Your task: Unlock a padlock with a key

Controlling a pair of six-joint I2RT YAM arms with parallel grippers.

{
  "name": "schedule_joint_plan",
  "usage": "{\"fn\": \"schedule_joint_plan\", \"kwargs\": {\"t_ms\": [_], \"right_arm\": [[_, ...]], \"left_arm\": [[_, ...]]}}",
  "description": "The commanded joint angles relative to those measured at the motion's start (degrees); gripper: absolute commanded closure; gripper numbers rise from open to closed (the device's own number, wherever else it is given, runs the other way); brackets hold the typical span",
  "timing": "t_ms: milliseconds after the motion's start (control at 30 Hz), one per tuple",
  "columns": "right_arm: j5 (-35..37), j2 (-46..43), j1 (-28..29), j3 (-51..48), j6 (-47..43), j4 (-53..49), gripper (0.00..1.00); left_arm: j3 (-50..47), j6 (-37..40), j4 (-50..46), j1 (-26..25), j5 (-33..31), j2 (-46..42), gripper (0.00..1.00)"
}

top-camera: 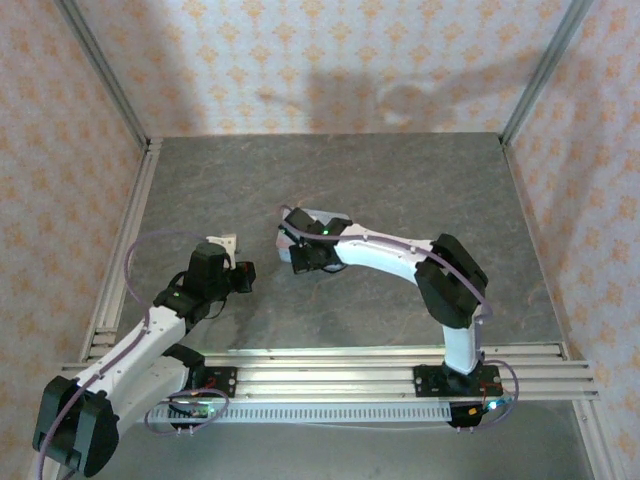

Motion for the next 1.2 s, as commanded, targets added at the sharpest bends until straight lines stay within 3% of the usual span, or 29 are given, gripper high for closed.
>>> {"fn": "schedule_joint_plan", "kwargs": {"t_ms": [0, 167, 367, 467, 700, 933, 1167], "right_arm": [[4.43, 1.63, -2.21, 0.98, -1.94, -3.74, 0.98], [4.52, -0.88, -2.36, -2.40, 0.31, -0.71, 0.92], [7.96, -2.42, -0.14, -7.27, 5.23, 4.72, 0.57], [11.46, -1.81, 0.63, -7.18, 7.03, 5.32, 0.49], [17.76, -2.39, 0.54, -9.13, 14.11, 7.85, 0.44], [15.90, -2.40, 0.29, -10.04, 14.50, 8.69, 0.44], [13.95, -1.19, 0.11, -12.30, 15.27, 12.65, 0.43]], "left_arm": [[0.15, -0.94, 0.46, 0.55, 0.13, 0.85, 1.00], [0.50, -0.90, 0.32, 0.55, 1.14, 2.30, 1.00], [3.05, -1.02, -0.64, 0.55, 3.06, 4.24, 1.00], [5.14, 0.31, -3.21, 0.55, 3.76, 4.82, 1.00], [4.76, 0.11, -2.19, 0.54, 3.74, 3.68, 1.00], [10.02, 3.99, -6.11, 0.55, 5.29, 8.22, 1.00], [8.15, 1.20, -2.44, 0.54, 4.88, 9.92, 1.00]]}}
